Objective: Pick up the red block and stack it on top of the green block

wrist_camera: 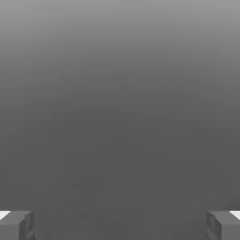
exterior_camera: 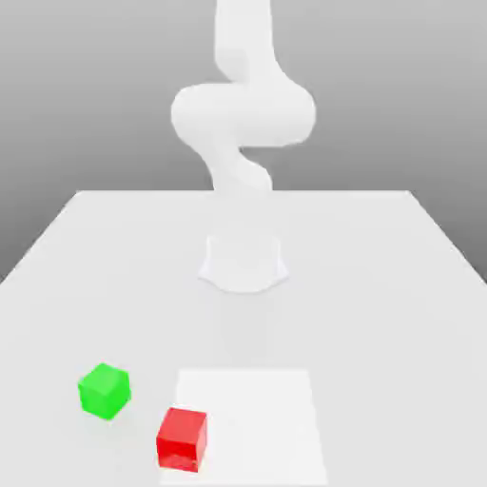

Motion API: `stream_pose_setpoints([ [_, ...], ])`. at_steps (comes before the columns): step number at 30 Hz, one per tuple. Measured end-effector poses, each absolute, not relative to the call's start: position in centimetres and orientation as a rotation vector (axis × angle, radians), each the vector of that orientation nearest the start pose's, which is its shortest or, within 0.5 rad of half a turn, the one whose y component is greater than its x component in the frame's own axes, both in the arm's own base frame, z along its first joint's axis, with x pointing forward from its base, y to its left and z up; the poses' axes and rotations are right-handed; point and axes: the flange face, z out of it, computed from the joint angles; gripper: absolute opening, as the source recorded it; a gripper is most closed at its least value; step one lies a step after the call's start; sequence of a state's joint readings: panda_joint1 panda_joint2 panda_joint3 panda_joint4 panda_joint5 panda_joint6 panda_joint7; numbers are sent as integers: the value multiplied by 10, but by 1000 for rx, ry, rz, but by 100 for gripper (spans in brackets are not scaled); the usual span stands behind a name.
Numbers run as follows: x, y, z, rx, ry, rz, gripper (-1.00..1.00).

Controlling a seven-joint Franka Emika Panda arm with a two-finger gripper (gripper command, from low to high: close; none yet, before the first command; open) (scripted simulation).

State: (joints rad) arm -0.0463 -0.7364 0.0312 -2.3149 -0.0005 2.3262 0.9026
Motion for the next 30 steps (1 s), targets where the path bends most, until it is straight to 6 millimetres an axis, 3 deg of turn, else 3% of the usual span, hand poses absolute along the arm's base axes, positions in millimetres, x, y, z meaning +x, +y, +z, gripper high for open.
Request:
stream_pose_setpoints([
  [7, 430, -13, 597, -2258, 1623, -777, 0],
  [15, 471, -36, 490, -2006, 2075, -570, 0],
  [22, 485, -56, 394, -1712, 2431, -388, 0],
  [30, 476, -75, 287, -1291, 2784, -174, 0],
])
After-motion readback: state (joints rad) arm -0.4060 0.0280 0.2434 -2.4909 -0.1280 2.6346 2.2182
